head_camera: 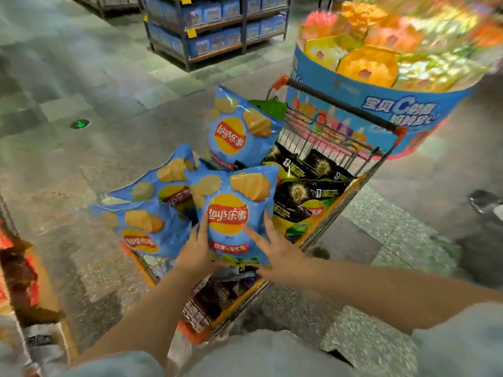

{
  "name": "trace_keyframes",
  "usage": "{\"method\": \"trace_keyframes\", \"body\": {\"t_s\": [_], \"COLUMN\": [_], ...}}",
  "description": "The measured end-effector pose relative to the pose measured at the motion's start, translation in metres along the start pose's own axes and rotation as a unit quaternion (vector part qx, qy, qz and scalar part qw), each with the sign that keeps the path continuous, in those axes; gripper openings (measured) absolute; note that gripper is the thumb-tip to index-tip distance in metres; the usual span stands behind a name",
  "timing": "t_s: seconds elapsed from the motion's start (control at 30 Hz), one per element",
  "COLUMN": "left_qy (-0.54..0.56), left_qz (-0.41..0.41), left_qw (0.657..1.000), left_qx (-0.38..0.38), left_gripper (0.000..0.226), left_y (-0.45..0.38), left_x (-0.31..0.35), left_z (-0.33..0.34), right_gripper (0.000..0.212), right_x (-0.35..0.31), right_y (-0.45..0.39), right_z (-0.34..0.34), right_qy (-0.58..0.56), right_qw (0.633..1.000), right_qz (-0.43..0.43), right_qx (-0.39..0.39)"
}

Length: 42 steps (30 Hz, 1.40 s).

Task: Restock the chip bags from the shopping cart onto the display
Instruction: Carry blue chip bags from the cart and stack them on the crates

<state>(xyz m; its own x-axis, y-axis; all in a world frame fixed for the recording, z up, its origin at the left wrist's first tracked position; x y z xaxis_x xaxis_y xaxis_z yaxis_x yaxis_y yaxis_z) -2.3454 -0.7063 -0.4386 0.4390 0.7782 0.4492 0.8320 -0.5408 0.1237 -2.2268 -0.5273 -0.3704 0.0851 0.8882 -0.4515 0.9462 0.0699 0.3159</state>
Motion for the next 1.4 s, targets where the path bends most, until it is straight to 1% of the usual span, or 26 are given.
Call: {"method": "trace_keyframes", "body": {"t_s": [0.1,0.17,0.23,0.3,0.4,0.5,0.67,0.73,0.8,0.93,1.0,1.1,1.17,1.27,1.4], "left_qy": [0.010,0.042,0.082,0.107,0.171,0.158,0.137,0.135,0.129,0.081,0.042,0.020,-0.011,-0.019,-0.019], "left_qz": [0.038,0.048,0.023,0.001,0.002,-0.001,0.037,0.063,0.106,0.168,0.211,0.262,0.287,0.324,0.371], "left_qw": [0.999,0.998,0.996,0.994,0.985,0.987,0.990,0.988,0.984,0.981,0.975,0.962,0.955,0.944,0.928], "left_qx": [-0.022,-0.017,-0.021,-0.028,-0.036,-0.026,0.004,0.034,0.068,0.043,0.055,0.076,0.071,0.057,0.025], "left_gripper": [0.144,0.143,0.137,0.132,0.134,0.131,0.125,0.124,0.125,0.123,0.123,0.125,0.128,0.124,0.117], "left_y": [-0.001,-0.003,-0.003,-0.002,-0.008,-0.011,-0.004,-0.002,0.000,0.002,0.006,0.015,0.023,0.041,0.073], "left_x": [-0.009,-0.014,-0.014,-0.012,-0.011,-0.011,-0.004,0.002,0.012,0.055,0.085,0.130,0.160,0.208,0.280], "left_z": [0.007,0.010,0.011,0.014,0.017,0.016,0.001,-0.011,-0.027,-0.073,-0.097,-0.121,-0.124,-0.117,-0.095], "right_gripper": [0.103,0.105,0.107,0.109,0.111,0.108,0.109,0.107,0.109,0.116,0.115,0.113,0.113,0.115,0.114], "right_x": [-0.002,-0.002,0.001,0.004,-0.001,-0.008,-0.012,-0.016,-0.022,-0.031,-0.031,-0.027,-0.020,-0.001,0.027], "right_y": [-0.001,-0.005,-0.010,-0.014,-0.023,-0.029,-0.020,-0.014,-0.008,0.018,0.040,0.078,0.108,0.160,0.247], "right_z": [0.006,0.010,0.016,0.023,0.030,0.034,0.032,0.024,0.013,-0.021,-0.040,-0.065,-0.076,-0.081,-0.077], "right_qy": [0.010,-0.017,-0.063,-0.098,-0.150,-0.203,-0.257,-0.266,-0.276,-0.289,-0.292,-0.304,-0.307,-0.308,-0.359], "right_qw": [1.000,0.998,0.993,0.987,0.975,0.956,0.934,0.925,0.916,0.897,0.886,0.864,0.852,0.837,0.794], "right_qz": [0.017,0.031,0.051,0.074,0.087,0.090,0.092,0.086,0.076,0.050,0.046,0.029,0.026,0.052,0.068], "right_qx": [0.013,0.050,0.088,0.105,0.140,0.192,0.231,0.256,0.280,0.331,0.358,0.400,0.423,0.450,0.485]}}
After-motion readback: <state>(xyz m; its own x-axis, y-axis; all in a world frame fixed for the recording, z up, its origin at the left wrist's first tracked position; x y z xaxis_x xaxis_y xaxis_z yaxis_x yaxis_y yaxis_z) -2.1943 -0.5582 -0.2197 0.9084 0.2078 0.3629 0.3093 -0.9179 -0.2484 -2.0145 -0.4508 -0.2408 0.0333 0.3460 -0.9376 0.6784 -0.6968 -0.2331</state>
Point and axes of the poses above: each hand's wrist, its own y-axis away from the middle knuckle, its own z-axis out of the palm, x = y × z, the point moved 3 cm from there along -y, towards the middle knuckle, and after that the axes turned 8 degrees about -y, right-handed, at the moved point
